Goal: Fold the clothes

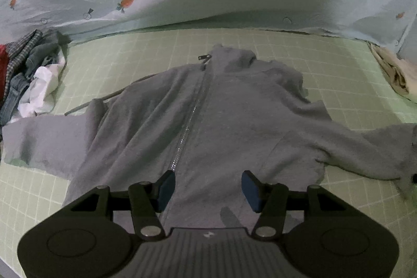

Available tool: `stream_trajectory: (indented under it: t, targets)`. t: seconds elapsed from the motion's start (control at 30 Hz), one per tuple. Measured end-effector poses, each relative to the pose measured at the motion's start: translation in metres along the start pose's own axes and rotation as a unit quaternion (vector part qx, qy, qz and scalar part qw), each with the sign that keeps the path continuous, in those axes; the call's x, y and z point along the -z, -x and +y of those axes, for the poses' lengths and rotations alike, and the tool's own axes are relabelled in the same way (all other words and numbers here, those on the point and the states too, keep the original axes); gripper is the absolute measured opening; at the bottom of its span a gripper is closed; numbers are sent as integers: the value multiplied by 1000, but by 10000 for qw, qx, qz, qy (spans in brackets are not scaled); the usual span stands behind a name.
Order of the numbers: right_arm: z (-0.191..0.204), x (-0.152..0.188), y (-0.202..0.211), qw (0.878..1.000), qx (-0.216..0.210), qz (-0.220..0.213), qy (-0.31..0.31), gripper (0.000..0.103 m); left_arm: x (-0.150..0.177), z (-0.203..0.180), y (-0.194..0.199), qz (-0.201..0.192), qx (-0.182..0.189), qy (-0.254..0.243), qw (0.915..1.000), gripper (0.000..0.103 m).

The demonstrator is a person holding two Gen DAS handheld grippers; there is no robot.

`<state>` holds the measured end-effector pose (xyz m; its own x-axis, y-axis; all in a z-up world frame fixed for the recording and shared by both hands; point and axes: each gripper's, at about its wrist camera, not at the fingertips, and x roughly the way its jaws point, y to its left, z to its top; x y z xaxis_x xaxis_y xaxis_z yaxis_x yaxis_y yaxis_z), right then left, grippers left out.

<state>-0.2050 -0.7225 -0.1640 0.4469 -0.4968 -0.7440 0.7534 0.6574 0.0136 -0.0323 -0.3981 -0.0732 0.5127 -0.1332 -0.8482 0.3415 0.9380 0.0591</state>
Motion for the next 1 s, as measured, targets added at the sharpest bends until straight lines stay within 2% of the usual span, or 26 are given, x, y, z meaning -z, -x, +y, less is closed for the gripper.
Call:
stream_trajectory:
  t: [0.07, 0.17, 0.23, 0.27, 0.3, 0.33, 0.47, 0.57, 0.63, 0.7, 0.83, 0.87, 0.93, 1.0]
  targets:
    - [-18, -9, 6, 9970, 710, -297, 68, 2, 0, 4, -2, 2, 5, 104, 9999, 58]
    - [-40, -24, 12, 9814, 1804, -543, 359, 2, 0, 11, -5, 48, 61, 323, 9994, 58]
    - [-50, -31, 14, 9736, 2213, -431, 354, 10, 3, 14, -3, 28, 98, 393, 9992, 58]
    - [-53, -32, 16, 9742, 2212, -378, 256, 26, 4, 16, -2, 9, 104, 419, 9991, 58]
    - [-54, -33, 19, 9760, 2147, -330, 131, 46, 5, 17, 0, -10, 110, 444, 9990, 58]
    - [-54, -32, 22, 9794, 1986, -368, -22, 52, 6, 18, 1, -29, 116, 469, 9988, 58]
    - [-27, -17, 34, 9928, 1074, -463, -242, 54, 11, 25, 6, -97, 74, 624, 9980, 58]
    - [2, -2, 38, 9986, 325, -348, -213, 58, 15, 31, 8, -120, 41, 830, 9965, 59]
    - [14, 5, 34, 9982, -388, 6, -448, 58, 17, 33, 7, -88, 59, 937, 9955, 59]
    - [13, 10, 28, 9946, -637, 269, -780, 58, 18, 35, 8, -91, 78, 980, 9951, 59]
    - [7, 18, 15, 9815, -987, 757, -1454, 53, 19, 37, 12, -165, 71, 985, 9950, 59]
    - [6, 20, 12, 9770, -1074, 878, -1621, 49, 20, 37, 12, -163, 64, 1000, 9948, 59]
    - [3, 20, 10, 9723, -1224, 916, -1766, 34, 21, 37, 10, -115, 75, 1042, 9945, 59]
    - [-1, 23, 5, 9651, -1387, 1003, -1984, 6, 22, 36, 7, -47, 115, 1072, 9942, 59]
